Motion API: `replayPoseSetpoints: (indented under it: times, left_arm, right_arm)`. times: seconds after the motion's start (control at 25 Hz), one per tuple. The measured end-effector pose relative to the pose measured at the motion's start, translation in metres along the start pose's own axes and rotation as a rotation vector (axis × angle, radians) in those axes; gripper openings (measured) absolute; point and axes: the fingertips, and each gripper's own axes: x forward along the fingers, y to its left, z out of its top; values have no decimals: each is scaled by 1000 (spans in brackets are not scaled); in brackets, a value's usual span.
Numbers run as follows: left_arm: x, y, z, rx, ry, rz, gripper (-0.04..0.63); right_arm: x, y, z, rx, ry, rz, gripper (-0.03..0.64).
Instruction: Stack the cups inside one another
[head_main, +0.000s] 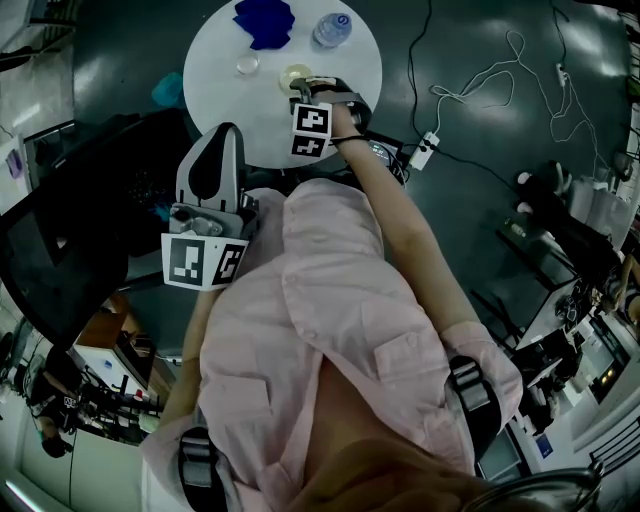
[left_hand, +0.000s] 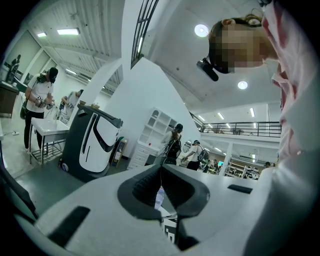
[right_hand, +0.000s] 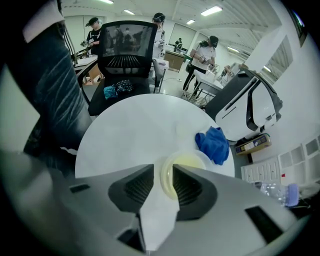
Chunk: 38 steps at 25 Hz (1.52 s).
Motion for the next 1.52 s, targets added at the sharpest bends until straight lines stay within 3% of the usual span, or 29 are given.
replayPoseSetpoints:
  times: [0.6, 1.52]
  left_arm:
    - [5, 9, 0, -9, 10, 2, 20]
    - [-4, 8, 1, -15, -1, -10, 20]
  right_arm:
    - [6, -4, -4, -38, 47, -16, 51]
    - [-10, -9, 4, 23, 22, -83, 46]
